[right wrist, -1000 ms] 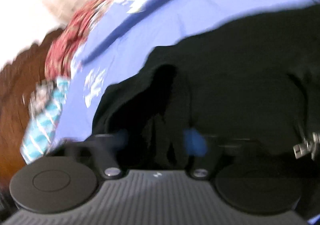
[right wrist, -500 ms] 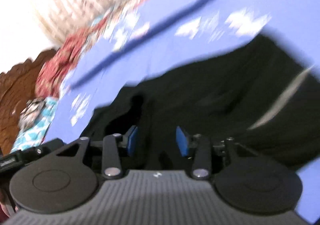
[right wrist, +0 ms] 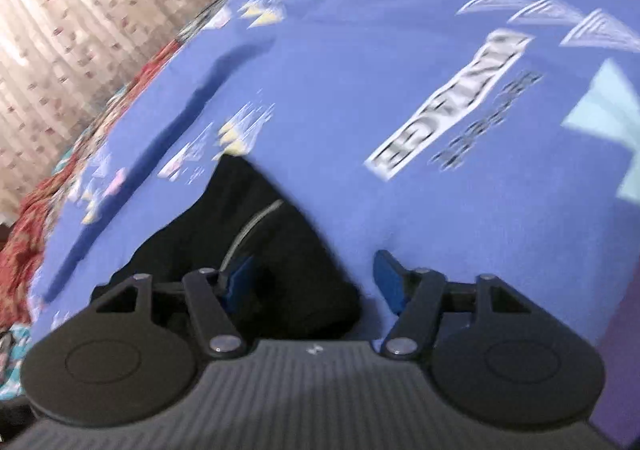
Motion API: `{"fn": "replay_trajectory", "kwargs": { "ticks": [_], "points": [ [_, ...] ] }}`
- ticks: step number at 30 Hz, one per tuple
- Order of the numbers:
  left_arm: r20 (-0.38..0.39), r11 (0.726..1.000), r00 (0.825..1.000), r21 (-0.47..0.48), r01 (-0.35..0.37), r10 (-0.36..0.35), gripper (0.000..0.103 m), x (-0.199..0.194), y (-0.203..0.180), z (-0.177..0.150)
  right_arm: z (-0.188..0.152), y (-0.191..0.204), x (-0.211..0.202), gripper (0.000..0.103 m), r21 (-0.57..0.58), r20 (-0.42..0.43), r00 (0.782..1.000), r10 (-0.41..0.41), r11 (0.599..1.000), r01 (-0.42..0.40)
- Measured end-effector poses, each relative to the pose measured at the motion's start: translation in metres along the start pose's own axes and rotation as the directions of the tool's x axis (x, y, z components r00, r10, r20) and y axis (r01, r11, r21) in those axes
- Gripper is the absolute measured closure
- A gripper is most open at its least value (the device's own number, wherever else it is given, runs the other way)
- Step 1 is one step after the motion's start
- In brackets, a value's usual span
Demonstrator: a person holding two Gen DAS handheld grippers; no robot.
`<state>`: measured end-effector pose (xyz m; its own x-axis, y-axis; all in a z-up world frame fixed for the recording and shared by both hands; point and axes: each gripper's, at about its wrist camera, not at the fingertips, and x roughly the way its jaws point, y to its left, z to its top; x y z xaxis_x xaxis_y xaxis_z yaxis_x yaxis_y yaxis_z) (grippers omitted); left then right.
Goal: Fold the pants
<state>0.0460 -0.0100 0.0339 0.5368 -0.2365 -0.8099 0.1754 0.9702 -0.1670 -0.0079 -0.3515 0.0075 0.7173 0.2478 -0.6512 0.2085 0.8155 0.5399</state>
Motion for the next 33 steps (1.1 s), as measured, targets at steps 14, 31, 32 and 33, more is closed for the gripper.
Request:
{"fn": "replay_trajectory", "kwargs": {
  "ticks": [14,31,32,33],
  "points": [
    [-0.008,0.923,0.931,-0.138,0.360,-0.365,0.000,-0.034,-0.042,0.102,-0.032,0.141,-0.027,0.084,-0.384,-0.049,0.970,0.236,0.893,-0.237],
    [0.180,0.959,0.972,-0.211,0.189,-0.151,0.084,-0.092,0.096,0.041,-0.091,0.283,-0.008,0.085,-0.567,-0.335,0.839,0.429,0.619,-0.544],
    [0.166,0.954,0.978,-0.248,0.166,-0.127,0.084,-0.087,0.110,0.035,-0.099,0.291,0.000,0.085,-0.566,-0.360,0.828,0.429,0.605,-0.560],
    [0.142,0.949,0.985,-0.284,0.139,-0.102,0.083,-0.081,0.125,0.027,-0.109,0.297,0.011,0.084,-0.557,-0.390,0.817,0.424,0.598,-0.576]
  ]
}}
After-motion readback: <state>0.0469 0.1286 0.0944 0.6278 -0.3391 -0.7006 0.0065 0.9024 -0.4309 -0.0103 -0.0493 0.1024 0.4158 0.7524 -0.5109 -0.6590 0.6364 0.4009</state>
